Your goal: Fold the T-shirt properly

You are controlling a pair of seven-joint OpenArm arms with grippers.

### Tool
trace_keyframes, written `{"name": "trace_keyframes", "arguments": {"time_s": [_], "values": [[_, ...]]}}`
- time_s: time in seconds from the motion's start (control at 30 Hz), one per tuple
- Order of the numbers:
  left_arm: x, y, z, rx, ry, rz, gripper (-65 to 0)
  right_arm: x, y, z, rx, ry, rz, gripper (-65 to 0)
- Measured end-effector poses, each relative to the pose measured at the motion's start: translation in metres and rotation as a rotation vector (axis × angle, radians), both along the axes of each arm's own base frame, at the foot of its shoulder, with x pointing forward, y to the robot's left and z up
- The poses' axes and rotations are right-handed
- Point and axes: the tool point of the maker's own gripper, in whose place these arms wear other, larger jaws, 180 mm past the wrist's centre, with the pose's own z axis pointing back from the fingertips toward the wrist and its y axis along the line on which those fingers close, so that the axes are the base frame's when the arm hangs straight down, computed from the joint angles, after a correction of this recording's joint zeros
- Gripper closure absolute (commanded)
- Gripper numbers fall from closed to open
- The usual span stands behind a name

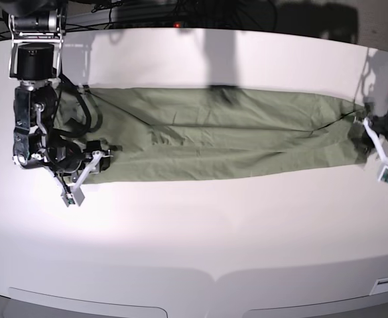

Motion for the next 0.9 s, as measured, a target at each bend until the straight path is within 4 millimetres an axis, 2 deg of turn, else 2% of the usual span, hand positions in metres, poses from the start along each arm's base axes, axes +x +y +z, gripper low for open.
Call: {"name": "trace_keyframes", "arguments": {"time_s": [0.1, 0.2, 0.27, 0.37, 0.47, 0.7, 0.9], "values": [[0.013, -0.02, 0.004, -0.075, -0.044, 0.015, -38.4, 0.0, -0.001, 0.001, -0.002, -0.001, 0.0, -25.3], [0.007, -0.048, -0.022, -0.141, -0.01, 0.023, -38.4, 0.0, 0.002, 0.0, 0.005, 0.0, 0.001, -25.3], [0.001, -0.053, -0.044, -0.107, 0.025, 0.045, -38.4, -0.001, 0.002, -0.001, 0.005, 0.004, 0.002, -25.3], [0.003, -0.056, -0.061, -0.085, 0.055, 0.073, -38.4, -0.002, 0.002, -0.001, 0.004, 0.012, 0.003, -25.3], [0.012, -0.059, -0.065, -0.095, 0.054, 0.097, -38.4, -0.002, 0.002, -0.002, 0.004, 0.012, 0.003, -25.3], [0.031, -0.044, -0.049, -0.059, 0.039, 0.169, -38.4, -0.002, 0.002, -0.002, 0.004, 0.014, 0.003, -25.3], [0.006, -0.041, -0.07, -0.04, 0.143, 0.184, -38.4, -0.002, 0.002, -0.002, 0.002, 0.015, 0.003, -25.3]]}}
